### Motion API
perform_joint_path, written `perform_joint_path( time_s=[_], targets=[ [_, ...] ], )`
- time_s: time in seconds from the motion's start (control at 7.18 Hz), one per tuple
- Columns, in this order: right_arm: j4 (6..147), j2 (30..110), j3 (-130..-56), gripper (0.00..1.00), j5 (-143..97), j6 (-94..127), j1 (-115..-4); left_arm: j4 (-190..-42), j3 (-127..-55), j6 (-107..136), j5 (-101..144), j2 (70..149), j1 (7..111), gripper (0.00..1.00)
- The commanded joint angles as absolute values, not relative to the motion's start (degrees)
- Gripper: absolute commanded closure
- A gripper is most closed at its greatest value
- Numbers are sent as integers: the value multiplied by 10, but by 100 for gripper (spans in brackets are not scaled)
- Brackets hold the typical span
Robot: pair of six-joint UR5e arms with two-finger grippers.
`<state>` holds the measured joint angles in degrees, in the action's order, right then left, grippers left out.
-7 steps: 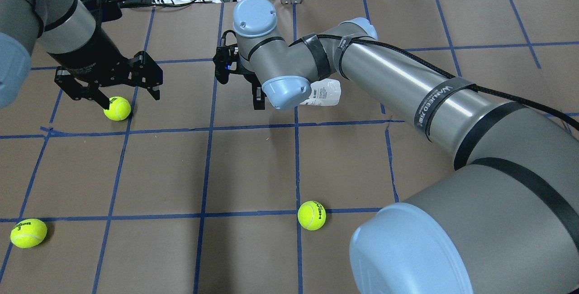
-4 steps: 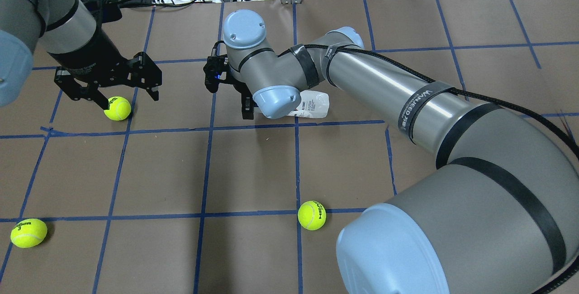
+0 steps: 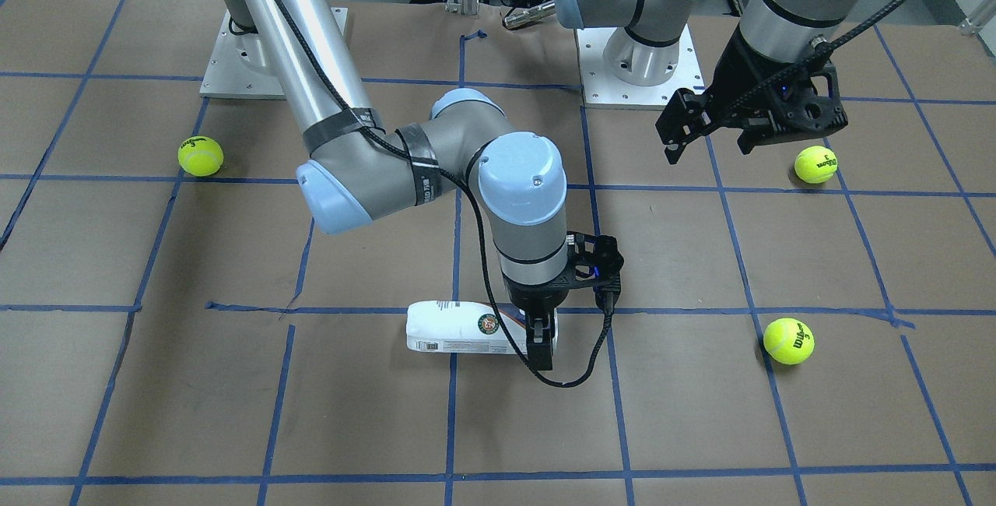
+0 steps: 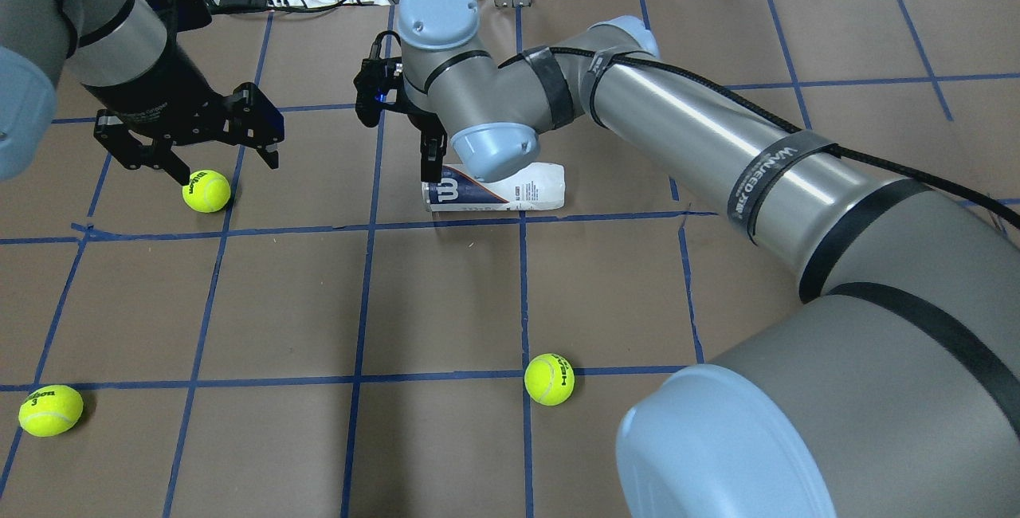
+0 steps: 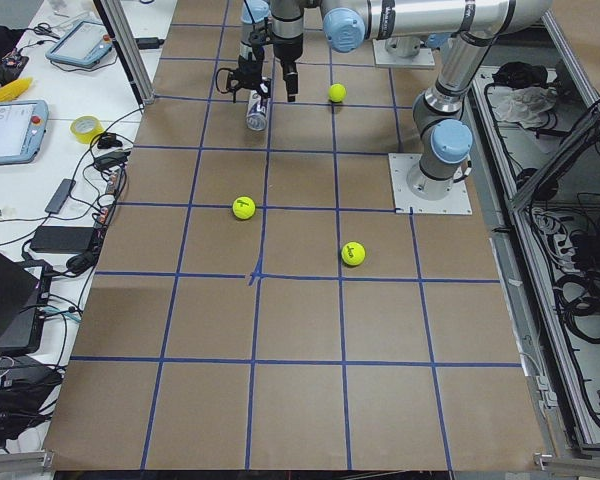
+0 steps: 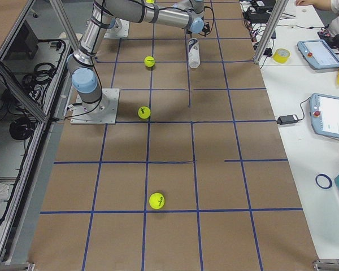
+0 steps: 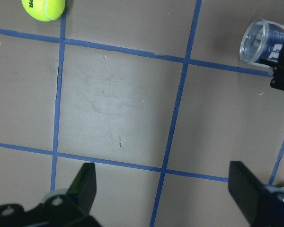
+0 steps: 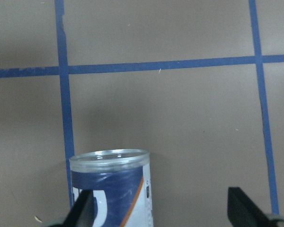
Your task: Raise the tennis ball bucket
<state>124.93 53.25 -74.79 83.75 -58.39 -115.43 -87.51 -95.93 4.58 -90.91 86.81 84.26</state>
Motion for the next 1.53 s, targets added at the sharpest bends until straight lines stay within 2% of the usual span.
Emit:
perform_joint_path(
  time_s=[0.0, 0.14, 0.42, 0.7, 1.11, 1.39],
  targets=[
    [1180, 580, -747, 0, 823, -577, -1078, -839, -959, 41, -902, 877, 841, 0],
    [1129, 611, -748, 0, 824, -577, -1031, -824, -960, 46, -879, 892, 833, 0],
    [984, 724, -751, 0, 824, -575, -947, -734, -968, 56, -792, 938, 831, 0],
    [941, 792, -753, 0, 833, -469, -848, -657, -979, 64, -698, 998, 831, 0],
    [871, 827, -762, 0, 830, -323, -847, -558, -1003, 65, -581, 1083, 832, 0],
    [882, 830, -763, 0, 835, -231, -865, -522, -1013, 64, -528, 1126, 838, 0]
  ],
)
